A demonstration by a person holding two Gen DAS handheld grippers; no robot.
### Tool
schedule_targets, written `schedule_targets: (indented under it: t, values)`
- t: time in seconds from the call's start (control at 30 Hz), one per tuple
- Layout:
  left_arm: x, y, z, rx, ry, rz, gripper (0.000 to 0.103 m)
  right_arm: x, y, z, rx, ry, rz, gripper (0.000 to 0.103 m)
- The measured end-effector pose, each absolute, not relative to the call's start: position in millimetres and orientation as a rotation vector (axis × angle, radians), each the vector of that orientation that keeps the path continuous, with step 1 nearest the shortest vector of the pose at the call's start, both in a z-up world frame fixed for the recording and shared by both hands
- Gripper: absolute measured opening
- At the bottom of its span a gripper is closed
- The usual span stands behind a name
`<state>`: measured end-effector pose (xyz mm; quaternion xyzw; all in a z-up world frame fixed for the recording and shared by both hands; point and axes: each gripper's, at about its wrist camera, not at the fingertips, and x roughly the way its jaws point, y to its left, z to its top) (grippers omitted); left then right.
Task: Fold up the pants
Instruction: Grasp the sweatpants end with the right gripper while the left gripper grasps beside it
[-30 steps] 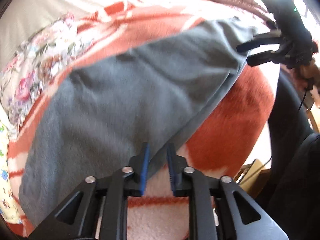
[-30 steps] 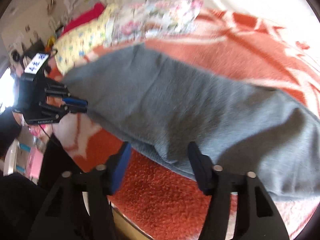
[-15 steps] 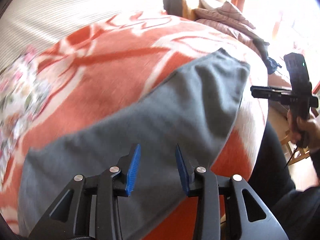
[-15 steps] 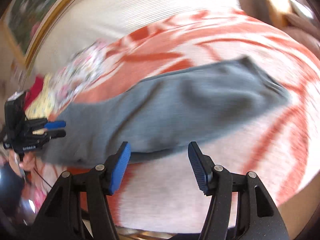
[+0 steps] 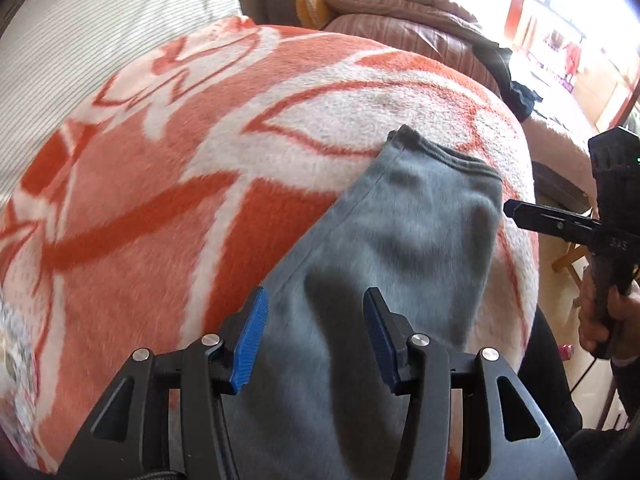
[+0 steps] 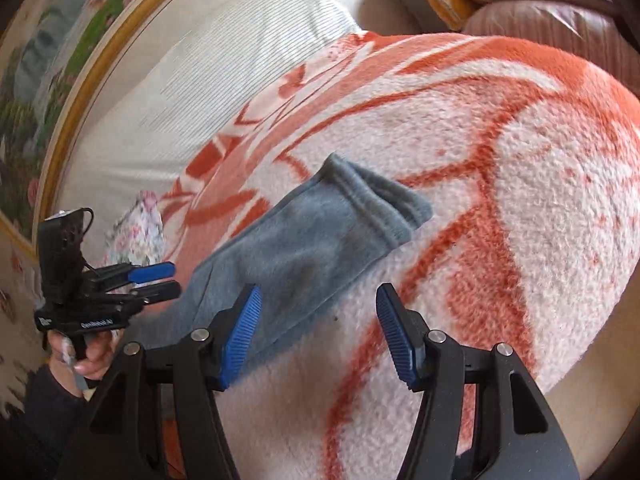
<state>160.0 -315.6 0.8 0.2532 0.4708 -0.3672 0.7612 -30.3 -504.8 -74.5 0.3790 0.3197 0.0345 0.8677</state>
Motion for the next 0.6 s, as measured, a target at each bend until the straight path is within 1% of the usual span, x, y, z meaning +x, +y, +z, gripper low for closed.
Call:
schedule_targets:
  t: [0.17,0.27,0.3,0.33,0.4,0.43,0.47,0.5,0.53,0.6]
  values:
    - [175.8,-364.9,-14.8,0.621,1.052,-0.855,0.051,-19.2,-519.1,-91.2,0.902,0.677,0.045,0.062]
    - [187.1,-395.8,-28.3,0.666,1.075,-0.877,0.052,-15.2,-524.8,-93.7,0.909,0.635,0.053,0.062]
    - [191.9,-407.1,-33.5,0.678,1.081,-0.879,0.052,-12.7,-525.7,-93.8,0.903,0.631,0.055,0.062]
    - [196.2,-415.8,-37.2,0.687,1.089,-0.880,0.052,-10.8,-526.7,-93.9,0.902,0.627,0.058,0.059]
    - [204.8,-434.4,-44.3,0.689,1.117,-0.897,0.052,-7.0,-531.1,-96.7,0.906,0.622,0.056,0.053]
    - [209.2,-442.5,-46.9,0.682,1.133,-0.907,0.052,-5.3,-533.5,-98.5,0.911,0.614,0.056,0.044]
    - [213.1,-450.1,-49.6,0.666,1.153,-0.929,0.052,-3.7,-535.2,-100.7,0.915,0.611,0.059,0.032]
    - [215.0,-456.0,-51.5,0.653,1.168,-0.944,0.052,-2.7,-537.5,-103.6,0.920,0.611,0.063,0.023]
    - [216.8,-461.0,-53.8,0.645,1.176,-0.949,0.051,-1.7,-538.8,-106.7,0.927,0.613,0.067,0.011]
    - [218.2,-470.7,-55.5,0.636,1.174,-0.959,0.049,-4.2,-542.7,-110.3,0.939,0.593,0.077,0.010]
